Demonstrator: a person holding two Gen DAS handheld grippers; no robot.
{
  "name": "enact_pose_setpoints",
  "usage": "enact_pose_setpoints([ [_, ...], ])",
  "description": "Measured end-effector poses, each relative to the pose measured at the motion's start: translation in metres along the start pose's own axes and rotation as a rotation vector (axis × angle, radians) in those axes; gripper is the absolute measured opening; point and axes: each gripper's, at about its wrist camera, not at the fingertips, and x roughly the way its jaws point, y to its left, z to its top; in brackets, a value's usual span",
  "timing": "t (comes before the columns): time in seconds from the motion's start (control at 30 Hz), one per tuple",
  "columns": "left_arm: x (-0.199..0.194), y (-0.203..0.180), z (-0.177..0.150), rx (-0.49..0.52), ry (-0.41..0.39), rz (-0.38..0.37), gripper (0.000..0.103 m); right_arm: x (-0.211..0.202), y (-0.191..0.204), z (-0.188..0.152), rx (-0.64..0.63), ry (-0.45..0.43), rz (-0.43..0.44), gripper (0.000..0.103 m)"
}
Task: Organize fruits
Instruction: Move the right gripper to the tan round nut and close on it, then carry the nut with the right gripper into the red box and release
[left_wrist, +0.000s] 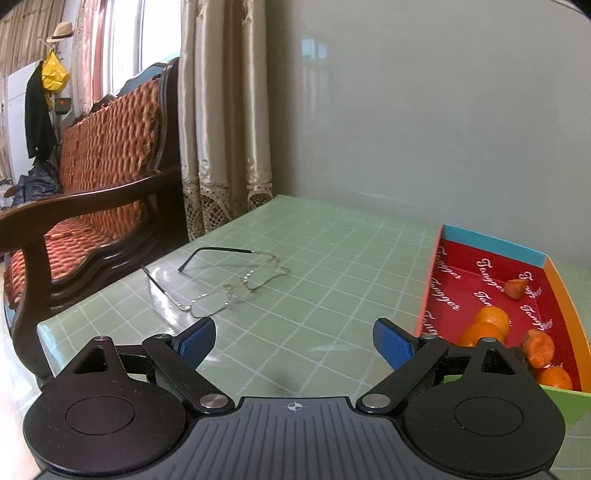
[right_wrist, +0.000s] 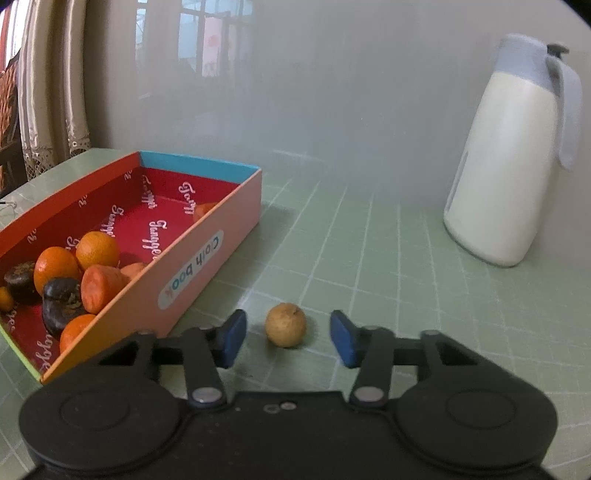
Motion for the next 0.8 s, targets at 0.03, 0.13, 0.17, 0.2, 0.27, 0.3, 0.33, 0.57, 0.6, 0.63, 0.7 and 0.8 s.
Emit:
enact_pose_setpoints([
  [0.03, 0.0, 0.002, 0.0, -0.003, 0.001, 0.003, 0.092, 0.002, 0.0, 0.0, 0.004, 0.01, 0.002, 0.027],
  [0.13, 0.001, 0.008, 0.0, -0.009, 0.006, 0.003, 0.092, 0.003, 0.002, -0.001, 0.011, 0.012, -0.002, 0.026],
  [0.17, 0.001, 0.009, 0.0, -0.008, 0.006, 0.004, 0.092, 0.003, 0.002, -0.001, 0.009, 0.012, 0.0, 0.023],
  [0.2, 0.001, 0.01, -0.001, -0.008, 0.007, 0.005, 0.092, 0.003, 0.003, 0.0, 0.011, 0.012, -0.002, 0.023],
  [0.27, 0.002, 0.011, 0.0, -0.011, 0.008, 0.006, 0.092, 0.003, 0.002, 0.0, 0.021, 0.014, -0.002, 0.023],
  [0.3, 0.001, 0.012, 0.0, -0.013, 0.007, 0.006, 0.092, 0.003, 0.002, 0.0, 0.023, 0.014, -0.002, 0.023],
  [0.33, 0.002, 0.012, 0.0, -0.014, 0.007, 0.006, 0.092, 0.003, 0.002, 0.0, 0.024, 0.015, -0.002, 0.023],
  [0.57, 0.001, 0.013, 0.001, -0.011, 0.002, 0.007, 0.092, -0.011, 0.0, 0.009, 0.033, -0.028, -0.006, 0.023],
  [0.6, 0.001, 0.014, 0.001, -0.01, 0.002, 0.01, 0.092, -0.013, 0.0, 0.01, 0.035, -0.034, -0.003, 0.023],
  [0.63, 0.001, 0.015, 0.0, -0.01, 0.001, 0.013, 0.092, -0.015, 0.0, 0.012, 0.035, -0.041, -0.001, 0.023],
  [0.7, 0.001, 0.018, 0.0, -0.013, 0.004, 0.019, 0.092, -0.02, 0.001, 0.015, 0.035, -0.057, 0.004, 0.023],
  [0.8, 0.001, 0.023, 0.0, -0.015, 0.005, 0.028, 0.092, -0.029, 0.004, 0.021, 0.035, -0.087, 0.02, 0.023],
])
